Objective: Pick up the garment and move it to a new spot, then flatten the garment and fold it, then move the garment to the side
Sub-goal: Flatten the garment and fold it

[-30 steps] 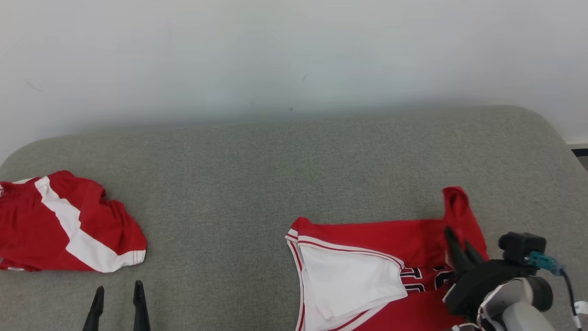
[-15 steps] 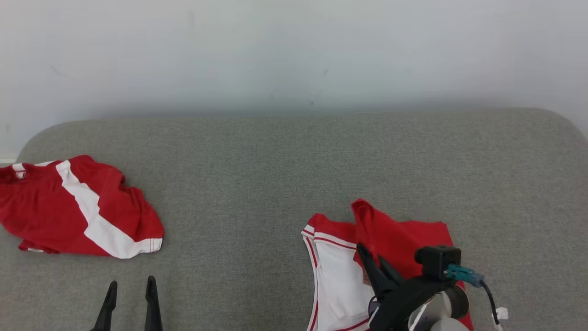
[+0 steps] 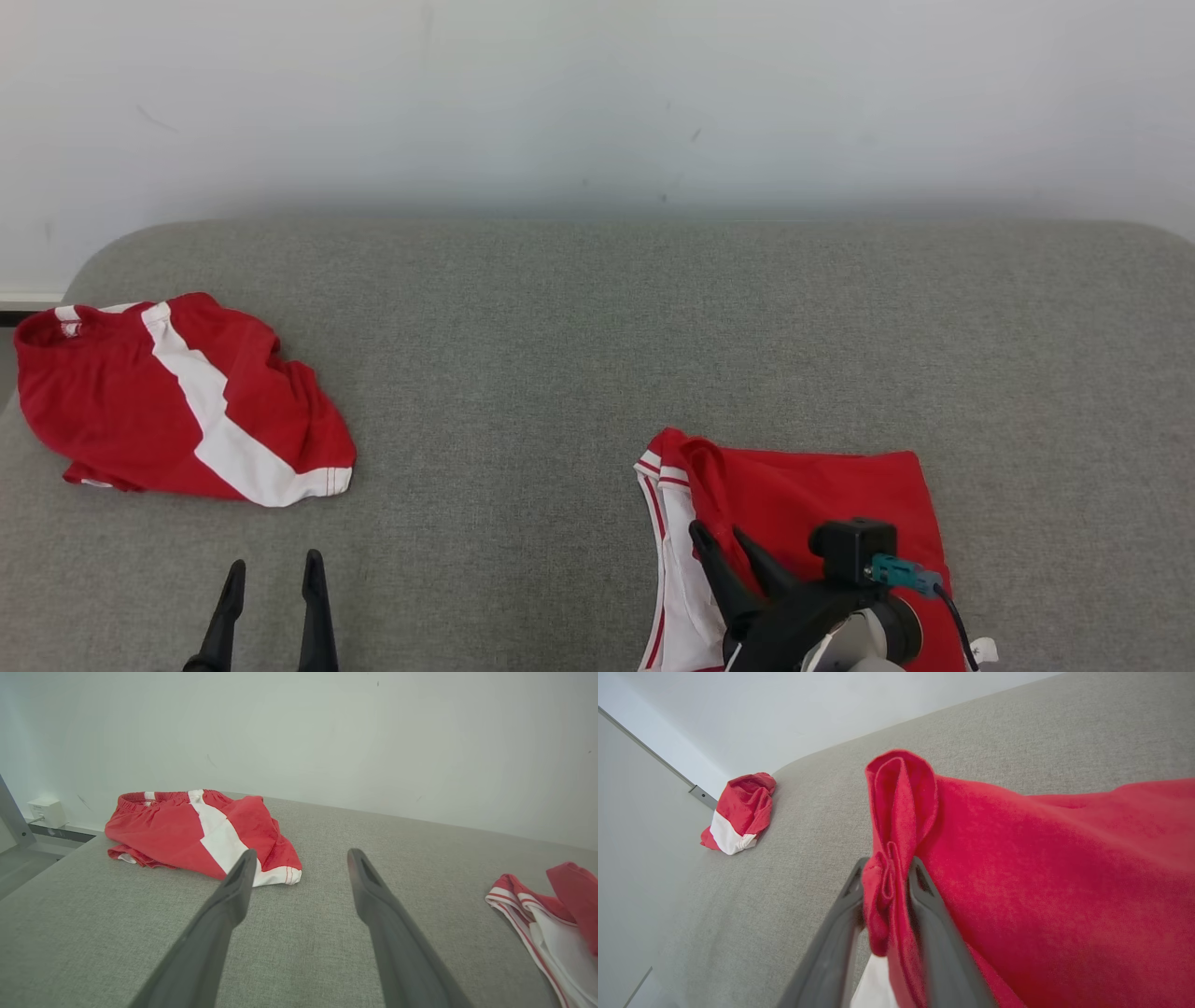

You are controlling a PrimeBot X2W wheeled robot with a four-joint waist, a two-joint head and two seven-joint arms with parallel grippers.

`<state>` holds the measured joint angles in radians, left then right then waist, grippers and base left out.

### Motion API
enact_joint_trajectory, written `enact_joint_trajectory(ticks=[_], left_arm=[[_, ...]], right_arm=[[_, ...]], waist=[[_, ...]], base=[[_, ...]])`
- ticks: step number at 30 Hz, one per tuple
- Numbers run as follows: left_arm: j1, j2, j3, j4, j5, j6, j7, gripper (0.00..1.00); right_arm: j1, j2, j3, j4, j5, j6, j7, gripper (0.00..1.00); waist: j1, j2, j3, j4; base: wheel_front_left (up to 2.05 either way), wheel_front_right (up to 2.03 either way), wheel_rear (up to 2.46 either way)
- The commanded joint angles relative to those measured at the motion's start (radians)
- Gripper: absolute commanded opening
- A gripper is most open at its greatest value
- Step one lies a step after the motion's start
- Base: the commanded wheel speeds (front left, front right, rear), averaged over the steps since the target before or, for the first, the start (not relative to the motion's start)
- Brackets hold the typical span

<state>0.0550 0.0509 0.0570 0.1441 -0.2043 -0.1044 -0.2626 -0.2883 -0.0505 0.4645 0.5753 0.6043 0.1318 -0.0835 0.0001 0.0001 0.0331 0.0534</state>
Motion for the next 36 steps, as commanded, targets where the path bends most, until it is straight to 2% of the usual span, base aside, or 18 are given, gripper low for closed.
enact_joint_trajectory(ticks=[1,6,11,16,22,27,36], left_arm=[[-0.015,-0.001,-0.002,0.001,-0.005,0.005,-0.003,1.0],[-0.011,-0.001,0.001,0.001,-0.008,0.007,-0.003,1.0],[-0.008,-0.001,0.007,-0.009,-0.01,0.005,-0.003,1.0],[-0.003,-0.001,0.018,-0.014,0.0,0.0,-0.003,1.0],[0.0,-0.001,0.037,-0.024,0.015,-0.004,-0.003,1.0],[0.004,0.0,0.046,-0.031,0.032,-0.007,-0.003,1.0],[0.031,-0.001,0.033,-0.045,0.065,-0.017,-0.003,1.0]], right_arm=[[-0.012,0.0,0.002,0.007,-0.007,-0.002,-0.011,1.0],[-0.047,0.0,0.002,0.028,-0.033,-0.002,-0.074,1.0],[-0.063,-0.033,-0.058,0.021,-0.085,-0.002,-0.142,1.0],[-0.038,-0.089,-0.132,-0.044,-0.131,-0.002,-0.175,1.0],[0.028,-0.127,-0.224,-0.189,-0.209,-0.002,-0.181,1.0],[0.134,-0.116,-0.307,-0.329,-0.276,-0.002,-0.181,1.0],[0.264,-0.08,-0.375,-0.414,-0.341,-0.002,-0.181,1.0]], waist=[[-0.0001,-0.0001,0.0,-0.001],[-0.0001,-0.0001,-0.005,-0.019],[-0.0001,-0.0001,-0.016,-0.043],[-0.0001,-0.0001,-0.027,-0.064],[-0.0001,-0.0001,-0.035,-0.089],[-0.0001,-0.0001,-0.046,-0.102],[-0.0001,-0.0001,-0.071,-0.105]], base=[[0.0,0.0,0.0],[0.0,0.0,0.0],[0.0,0.0,0.0],[0.0,0.0,0.0],[0.0,0.0,0.0],[0.0,0.0,0.0],[0.0,0.0,0.0]])
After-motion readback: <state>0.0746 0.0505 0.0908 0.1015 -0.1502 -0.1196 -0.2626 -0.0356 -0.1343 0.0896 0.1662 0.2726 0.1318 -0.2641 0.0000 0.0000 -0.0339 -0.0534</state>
